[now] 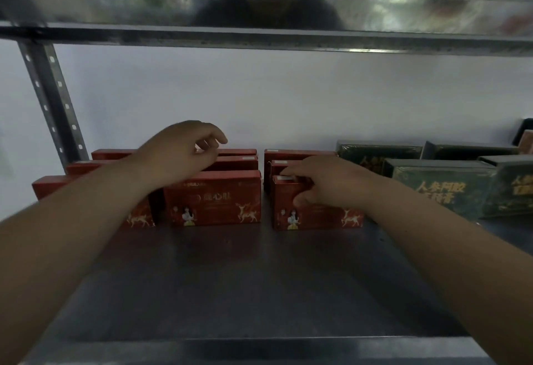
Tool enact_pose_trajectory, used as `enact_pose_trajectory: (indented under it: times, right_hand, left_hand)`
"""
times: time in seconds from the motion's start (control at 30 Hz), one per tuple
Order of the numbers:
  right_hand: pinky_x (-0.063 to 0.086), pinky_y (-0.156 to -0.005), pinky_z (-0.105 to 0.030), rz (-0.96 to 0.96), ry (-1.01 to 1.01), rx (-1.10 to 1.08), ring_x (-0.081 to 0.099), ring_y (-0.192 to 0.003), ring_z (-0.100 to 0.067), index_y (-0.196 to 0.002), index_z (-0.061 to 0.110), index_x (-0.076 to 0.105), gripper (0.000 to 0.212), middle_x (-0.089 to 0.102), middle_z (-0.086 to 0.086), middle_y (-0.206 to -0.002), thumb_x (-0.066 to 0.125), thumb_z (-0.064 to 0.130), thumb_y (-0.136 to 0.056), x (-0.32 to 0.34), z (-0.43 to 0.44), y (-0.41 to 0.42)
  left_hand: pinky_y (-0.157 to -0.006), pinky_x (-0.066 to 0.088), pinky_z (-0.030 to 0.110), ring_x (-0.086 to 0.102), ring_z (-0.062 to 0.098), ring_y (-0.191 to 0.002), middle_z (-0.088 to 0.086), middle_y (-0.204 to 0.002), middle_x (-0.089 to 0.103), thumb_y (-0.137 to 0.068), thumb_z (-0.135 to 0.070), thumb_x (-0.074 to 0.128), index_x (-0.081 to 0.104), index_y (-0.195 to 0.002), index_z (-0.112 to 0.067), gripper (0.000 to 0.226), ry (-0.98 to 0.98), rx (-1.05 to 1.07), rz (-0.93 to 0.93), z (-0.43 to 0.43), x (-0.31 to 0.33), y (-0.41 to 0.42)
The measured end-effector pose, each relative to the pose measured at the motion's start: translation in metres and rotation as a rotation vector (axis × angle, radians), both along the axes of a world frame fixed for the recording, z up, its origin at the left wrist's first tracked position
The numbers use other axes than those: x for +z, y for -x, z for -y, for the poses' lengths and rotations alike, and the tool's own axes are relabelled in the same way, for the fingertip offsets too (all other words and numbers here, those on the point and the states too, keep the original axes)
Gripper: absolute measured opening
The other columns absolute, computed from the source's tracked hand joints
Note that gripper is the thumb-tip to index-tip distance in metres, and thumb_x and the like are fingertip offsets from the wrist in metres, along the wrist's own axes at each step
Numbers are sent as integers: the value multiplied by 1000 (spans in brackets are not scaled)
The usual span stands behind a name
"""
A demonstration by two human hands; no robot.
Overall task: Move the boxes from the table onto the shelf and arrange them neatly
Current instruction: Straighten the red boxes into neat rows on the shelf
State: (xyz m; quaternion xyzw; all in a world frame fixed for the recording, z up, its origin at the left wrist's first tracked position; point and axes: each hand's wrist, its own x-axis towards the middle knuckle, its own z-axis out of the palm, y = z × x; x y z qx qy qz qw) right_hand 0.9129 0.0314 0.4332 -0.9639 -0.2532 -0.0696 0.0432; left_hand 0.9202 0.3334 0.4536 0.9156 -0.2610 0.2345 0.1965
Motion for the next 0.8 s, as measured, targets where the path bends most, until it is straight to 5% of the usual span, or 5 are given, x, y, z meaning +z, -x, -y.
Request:
enact_pose_trajectory:
  times: [0.2,0.37,0.57,0.67,0.8]
  right_hand:
    - [39,-105,-32,10,32,-11,45,-129,-15,-149,39,40,74,50,6,-143,69,58,-84,2,1,-4]
    - [44,-90,-27,208,-293,-15,57,-106,-8,-136,34,57,44,64,7,-125,54,52,-97,25,12,-17]
    - [46,-89,-28,-93,-2,-47,58,-110,-9,-125,35,64,38,64,12,-123,72,38,-89,37,23,-55]
    - [43,-71,-19,-117,-13,-14,60,-90,1,-115,32,68,33,67,16,-108,78,24,-85,36,23,-63]
    - [44,-74,-26,-53,8,-22,60,-92,-7,-108,32,67,30,67,13,-107,78,19,-83,33,20,-69]
  left_hand:
    - [-90,50,33,60,4,-101,-16,-114,63,-94,-33,59,63,-116,-38,23,-292,104,-179,-5,18,-50]
    - [-84,44,28,57,8,-104,-17,-112,60,-90,-42,67,63,-115,-33,27,-418,131,-243,4,17,-72]
    - [-78,45,29,57,10,-97,-25,-91,53,-83,-26,76,66,-104,-30,24,-435,121,-270,13,13,-80]
    - [-74,42,27,57,10,-96,-23,-92,54,-84,-19,74,67,-102,-30,22,-424,119,-243,12,11,-83]
    - [-65,37,21,53,7,-91,-23,-92,52,-85,-19,72,66,-101,-32,21,-412,120,-242,11,10,-82]
